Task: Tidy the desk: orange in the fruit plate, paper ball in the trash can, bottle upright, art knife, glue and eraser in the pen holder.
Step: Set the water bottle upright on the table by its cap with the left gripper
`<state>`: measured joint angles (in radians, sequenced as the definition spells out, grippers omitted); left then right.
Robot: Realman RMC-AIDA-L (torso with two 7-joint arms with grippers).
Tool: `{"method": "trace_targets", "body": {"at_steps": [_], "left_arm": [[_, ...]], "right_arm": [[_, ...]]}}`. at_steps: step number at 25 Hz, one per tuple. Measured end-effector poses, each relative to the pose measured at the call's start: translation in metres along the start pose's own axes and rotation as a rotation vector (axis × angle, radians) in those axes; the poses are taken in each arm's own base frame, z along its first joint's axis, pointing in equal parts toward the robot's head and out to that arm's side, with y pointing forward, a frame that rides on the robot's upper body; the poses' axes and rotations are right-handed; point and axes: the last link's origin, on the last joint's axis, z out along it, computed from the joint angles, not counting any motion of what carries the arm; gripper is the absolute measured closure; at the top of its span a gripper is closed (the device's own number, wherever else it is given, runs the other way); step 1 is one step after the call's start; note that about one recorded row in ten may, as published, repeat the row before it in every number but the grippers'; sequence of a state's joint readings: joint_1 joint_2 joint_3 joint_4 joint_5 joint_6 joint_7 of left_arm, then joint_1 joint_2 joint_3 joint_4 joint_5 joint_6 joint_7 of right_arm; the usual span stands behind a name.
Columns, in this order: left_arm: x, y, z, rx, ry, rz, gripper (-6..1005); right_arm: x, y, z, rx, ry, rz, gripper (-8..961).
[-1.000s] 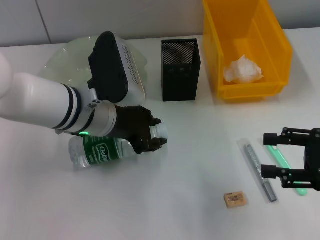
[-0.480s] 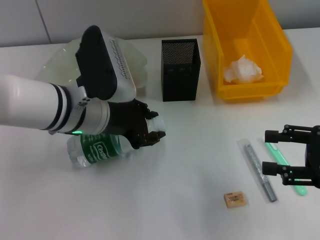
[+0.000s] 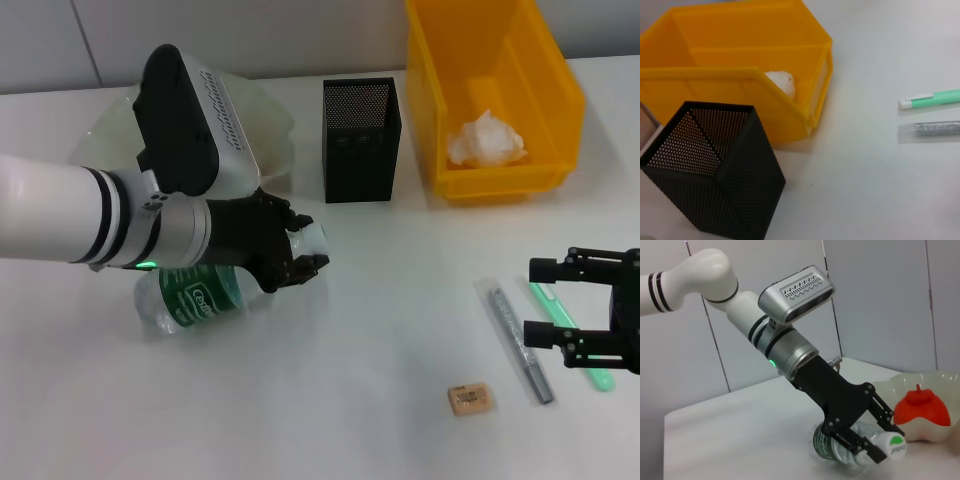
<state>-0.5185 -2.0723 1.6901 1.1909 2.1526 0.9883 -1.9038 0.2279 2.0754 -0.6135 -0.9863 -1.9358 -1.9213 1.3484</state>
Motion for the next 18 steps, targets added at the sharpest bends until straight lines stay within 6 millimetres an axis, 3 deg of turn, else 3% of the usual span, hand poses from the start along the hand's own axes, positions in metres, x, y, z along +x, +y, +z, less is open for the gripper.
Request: {"method": "trace_targets", "body": {"at_steps": [18], "left_arm": [[0.011, 0.004, -0.029, 0.084, 0.088, 0.010, 557]], "right_arm": [[-0.002, -0.002, 0.001, 0.003, -0.001, -0.006, 224]]}}
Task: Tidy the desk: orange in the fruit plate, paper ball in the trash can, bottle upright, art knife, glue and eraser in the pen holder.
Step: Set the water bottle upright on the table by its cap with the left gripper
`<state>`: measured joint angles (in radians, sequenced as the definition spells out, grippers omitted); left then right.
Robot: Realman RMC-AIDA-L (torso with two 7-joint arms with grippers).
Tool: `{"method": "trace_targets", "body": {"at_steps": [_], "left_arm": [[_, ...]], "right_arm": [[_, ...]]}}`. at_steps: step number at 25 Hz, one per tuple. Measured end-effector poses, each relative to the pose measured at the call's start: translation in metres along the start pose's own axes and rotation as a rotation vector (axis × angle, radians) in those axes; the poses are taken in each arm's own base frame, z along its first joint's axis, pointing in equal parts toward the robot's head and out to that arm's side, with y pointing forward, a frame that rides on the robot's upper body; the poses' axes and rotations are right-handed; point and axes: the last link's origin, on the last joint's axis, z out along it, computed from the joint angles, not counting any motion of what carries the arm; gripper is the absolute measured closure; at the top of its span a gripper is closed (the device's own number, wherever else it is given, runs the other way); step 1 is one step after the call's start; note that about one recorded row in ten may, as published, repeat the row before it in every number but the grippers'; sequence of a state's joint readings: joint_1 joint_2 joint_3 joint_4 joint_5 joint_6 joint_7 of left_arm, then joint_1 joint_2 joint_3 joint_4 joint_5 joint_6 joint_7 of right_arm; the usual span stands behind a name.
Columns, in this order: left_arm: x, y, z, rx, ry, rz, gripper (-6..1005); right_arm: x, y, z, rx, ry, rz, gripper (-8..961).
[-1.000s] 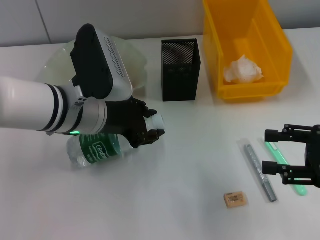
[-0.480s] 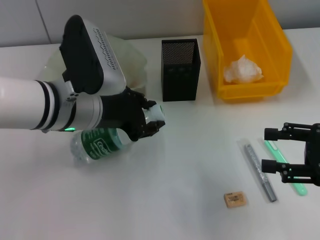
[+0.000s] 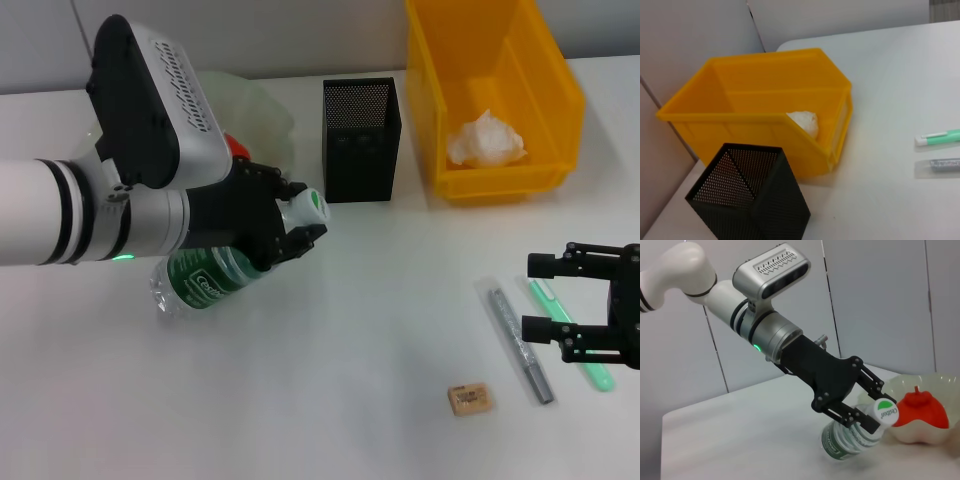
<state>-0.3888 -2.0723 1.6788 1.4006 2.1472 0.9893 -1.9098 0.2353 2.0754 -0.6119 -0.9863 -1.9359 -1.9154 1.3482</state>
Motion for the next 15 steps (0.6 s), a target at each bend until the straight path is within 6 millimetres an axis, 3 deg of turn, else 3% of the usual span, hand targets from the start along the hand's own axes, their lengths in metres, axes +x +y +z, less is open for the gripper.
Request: {"method": "trace_targets", "body": {"at_steps": [15], "left_arm": [[0.001, -0.008, -0.022, 0.056, 0.097, -0.093, 558]], "right_arm": [[0.000, 0.000, 0.000, 0.003, 0.001, 0.001, 224]]}}
